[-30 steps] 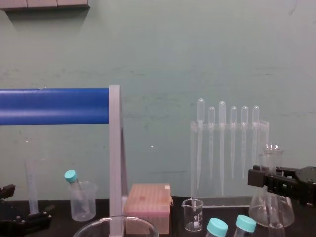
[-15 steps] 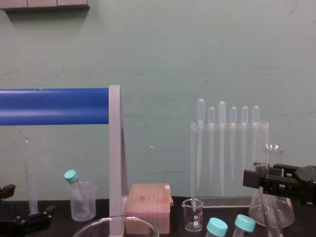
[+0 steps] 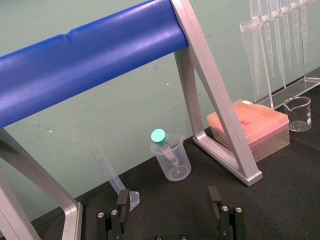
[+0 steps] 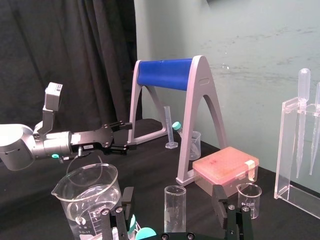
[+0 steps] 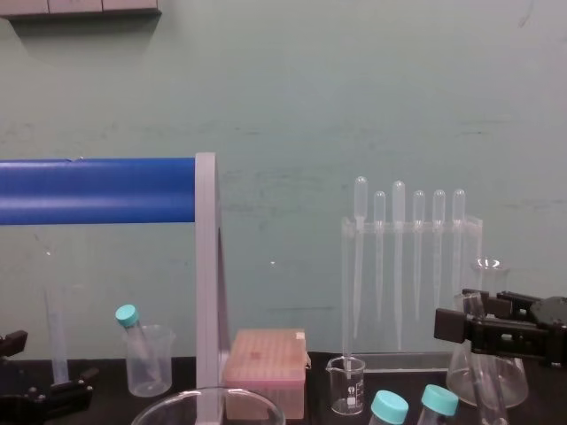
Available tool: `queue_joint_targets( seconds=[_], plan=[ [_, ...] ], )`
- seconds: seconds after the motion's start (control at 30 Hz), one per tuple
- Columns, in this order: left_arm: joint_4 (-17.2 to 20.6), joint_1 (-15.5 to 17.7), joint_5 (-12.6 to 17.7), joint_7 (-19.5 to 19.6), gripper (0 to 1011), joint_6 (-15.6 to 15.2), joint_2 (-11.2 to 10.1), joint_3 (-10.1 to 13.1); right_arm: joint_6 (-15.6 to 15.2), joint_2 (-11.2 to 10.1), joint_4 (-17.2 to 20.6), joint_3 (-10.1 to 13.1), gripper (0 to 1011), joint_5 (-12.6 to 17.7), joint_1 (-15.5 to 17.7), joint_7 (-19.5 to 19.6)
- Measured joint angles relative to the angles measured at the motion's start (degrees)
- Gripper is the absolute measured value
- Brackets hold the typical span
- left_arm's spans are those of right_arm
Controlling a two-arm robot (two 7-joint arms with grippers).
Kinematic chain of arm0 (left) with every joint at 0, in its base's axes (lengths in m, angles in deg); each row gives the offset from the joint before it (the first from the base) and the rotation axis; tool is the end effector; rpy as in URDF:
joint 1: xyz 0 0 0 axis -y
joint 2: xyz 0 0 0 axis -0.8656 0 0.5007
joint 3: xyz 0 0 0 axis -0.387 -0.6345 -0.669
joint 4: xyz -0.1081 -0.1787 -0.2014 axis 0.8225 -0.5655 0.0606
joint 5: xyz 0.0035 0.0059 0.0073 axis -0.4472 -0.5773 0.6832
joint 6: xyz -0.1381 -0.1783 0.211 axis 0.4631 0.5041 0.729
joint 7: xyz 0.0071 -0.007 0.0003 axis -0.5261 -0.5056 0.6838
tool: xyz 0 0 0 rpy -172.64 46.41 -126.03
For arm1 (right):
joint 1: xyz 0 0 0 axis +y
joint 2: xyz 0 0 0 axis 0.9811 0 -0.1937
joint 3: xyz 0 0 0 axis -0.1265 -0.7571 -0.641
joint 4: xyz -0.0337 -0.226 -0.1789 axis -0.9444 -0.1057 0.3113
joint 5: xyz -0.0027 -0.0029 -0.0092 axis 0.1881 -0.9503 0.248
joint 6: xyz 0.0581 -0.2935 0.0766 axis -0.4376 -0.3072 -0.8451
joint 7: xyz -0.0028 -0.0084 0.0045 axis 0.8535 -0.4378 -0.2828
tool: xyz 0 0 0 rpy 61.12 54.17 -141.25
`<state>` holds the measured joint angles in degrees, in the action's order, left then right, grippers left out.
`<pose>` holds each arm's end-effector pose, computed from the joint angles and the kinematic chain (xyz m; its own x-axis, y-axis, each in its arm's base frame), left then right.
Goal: Hold the test tube with one hand and immerse one end into the beaker, then return it to the test tube rack.
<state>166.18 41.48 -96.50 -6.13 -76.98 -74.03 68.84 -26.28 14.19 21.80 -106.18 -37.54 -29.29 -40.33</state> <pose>0.3581 0.0827 -0.3022 0.2925 0.8803 0.3737 -0.9552 0.2875 0.0704 0.3918 -0.0927 -0.2638 0.8481 -0.5269 -0.0551 0.5284 0.8488 0.0168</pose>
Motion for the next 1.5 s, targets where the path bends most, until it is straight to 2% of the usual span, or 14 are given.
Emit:
queue_joint_targets(
  seconds=[0.17, 0.3, 0.4, 0.47, 0.53, 0.57, 0.7, 0.73, 0.77, 0.87, 1.03, 1.17, 1.27, 1.5],
  plan=[
    [0.0, 0.0, 0.0, 0.0, 1000, 0.0, 0.0, 0.0, 0.3, -0.03, 0.39, 0.04, 1000, -0.17, -0.06, 0.05],
    [0.0, 0.0, 0.0, 0.0, 1000, 0.0, 0.0, 0.0, 3.32, 0.05, 2.92, 1.29, 1000, -1.03, -0.69, 0.58],
    [0.0, 0.0, 0.0, 0.0, 1000, 0.0, 0.0, 0.0, 6.64, 0.23, 5.37, 3.19, 1000, -2.05, -0.86, 1.91],
    [0.0, 0.0, 0.0, 0.0, 1000, 0.0, 0.0, 0.0, 8.71, 0.41, 6.96, 4.92, 1000, -3.29, -0.57, 4.29],
    [0.0, 0.0, 0.0, 0.0, 1000, 0.0, 0.0, 0.0, 9.21, 0.46, 7.81, 6.04, 1000, -4.51, -0.2, 6.61],
    [0.0, 0.0, 0.0, 0.0, 1000, 0.0, 0.0, 0.0, 9.1, 0.46, 8.36, 7.02, 1000, -5.84, 0.28, 9.42],
    [0.0, 0.0, 0.0, 0.0, 1000, 0.0, 0.0, 0.0, 4.99, 0.84, 8.79, 9.48, 1000, -8.32, 2.64, 18.3],
    [0.0, 0.0, 0.0, 0.0, 1000, 0.0, 0.0, 0.0, 4.99, 0.84, 8.79, 9.48, 1000, -8.32, 2.64, 18.3],
    [0.0, 0.0, 0.0, 0.0, 1000, 0.0, 0.0, 0.0, 3.25, 1.16, 8.67, 9.98, 1000, -8.59, 3.48, 20.48],
    [0.0, 0.0, 0.0, 0.0, 1000, 0.0, 0.0, 0.0, 0.68, 2.01, 7.17, 10.25, 1000, -8.58, 4.25, 22.32],
    [0.0, 0.0, 0.0, 0.0, 1000, 0.0, 0.0, 0.0, -3.0, 4.0, 3.0, 9.49, 1000, -8.19, 4.81, 22.72],
    [0.0, 0.0, 0.0, 0.0, 1000, 0.0, 0.0, 0.0, -5.09, 5.08, 1.35, 9.46, 1000, -7.74, 5.54, 23.15],
    [0.0, 0.0, 0.0, 0.0, 1000, 0.0, 0.0, 0.0, -6.18, 5.76, 0.56, 9.57, 1000, -7.51, 6.25, 23.22],
    [0.0, 0.0, 0.0, 0.0, 1000, 0.0, 0.0, 0.0, -6.39, 6.17, 0.17, 9.91, 1000, -7.31, 6.75, 23.15]
  ],
)
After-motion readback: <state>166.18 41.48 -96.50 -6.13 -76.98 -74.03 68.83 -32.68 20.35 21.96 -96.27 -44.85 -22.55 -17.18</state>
